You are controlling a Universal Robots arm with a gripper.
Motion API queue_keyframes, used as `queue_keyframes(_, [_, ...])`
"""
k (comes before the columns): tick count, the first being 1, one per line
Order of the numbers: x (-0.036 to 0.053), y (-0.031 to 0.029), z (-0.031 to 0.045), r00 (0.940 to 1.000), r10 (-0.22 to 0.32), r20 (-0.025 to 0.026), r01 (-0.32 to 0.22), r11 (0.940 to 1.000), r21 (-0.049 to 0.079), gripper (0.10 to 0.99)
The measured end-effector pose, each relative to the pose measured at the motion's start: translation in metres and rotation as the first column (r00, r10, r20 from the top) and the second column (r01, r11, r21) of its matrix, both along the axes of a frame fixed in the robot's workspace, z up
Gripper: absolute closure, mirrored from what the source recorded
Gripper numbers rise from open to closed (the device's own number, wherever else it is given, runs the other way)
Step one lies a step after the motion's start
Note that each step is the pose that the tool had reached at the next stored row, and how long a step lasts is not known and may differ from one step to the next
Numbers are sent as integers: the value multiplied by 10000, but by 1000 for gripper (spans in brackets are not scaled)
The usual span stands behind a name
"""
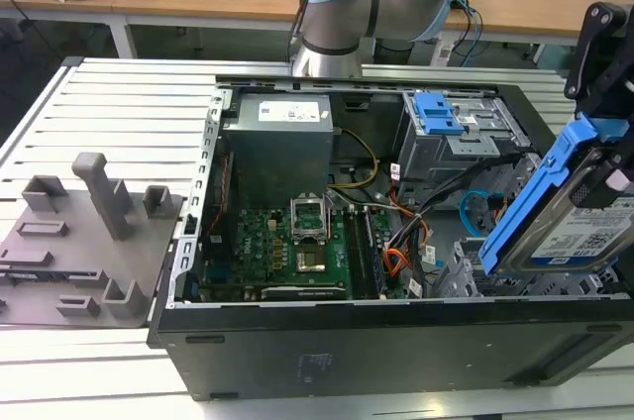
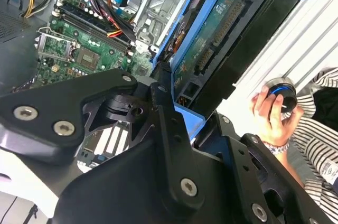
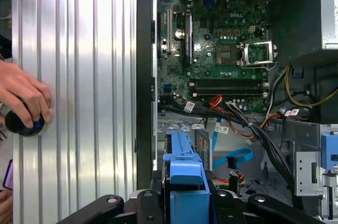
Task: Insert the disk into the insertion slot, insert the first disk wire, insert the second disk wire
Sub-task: 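Insert the disk into the insertion slot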
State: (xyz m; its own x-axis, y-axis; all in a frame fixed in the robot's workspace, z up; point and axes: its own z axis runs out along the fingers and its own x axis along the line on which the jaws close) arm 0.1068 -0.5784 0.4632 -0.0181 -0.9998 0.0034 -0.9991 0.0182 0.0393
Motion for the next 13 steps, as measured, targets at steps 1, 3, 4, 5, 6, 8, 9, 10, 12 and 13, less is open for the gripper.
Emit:
queue_keyframes(1, [0, 0, -7, 10000, 0, 0, 0, 10000, 0, 718])
queue_keyframes(3, [0, 0, -24, 10000, 0, 0, 0, 10000, 0, 718])
queue_keyframes(4, [0, 0, -31, 10000, 0, 0, 0, 10000, 0, 718])
queue_keyframes(5, [0, 0, -40, 10000, -1, 0, 1, 10000, 0, 718])
queue_keyframes(6, [0, 0, -48, 10000, 0, 0, 0, 10000, 0, 718])
queue_keyframes(8, [0, 0, -57, 10000, 0, 0, 0, 10000, 0, 718])
queue_keyframes(9, [0, 0, -59, 10000, 0, 0, 0, 10000, 0, 718])
queue_keyframes(10, [0, 0, -63, 10000, 0, 0, 0, 10000, 1, 718])
queue_keyframes(12, [0, 0, -71, 10000, 0, 0, 0, 10000, 0, 718])
queue_keyframes(13, [0, 0, -74, 10000, 0, 0, 0, 10000, 0, 718])
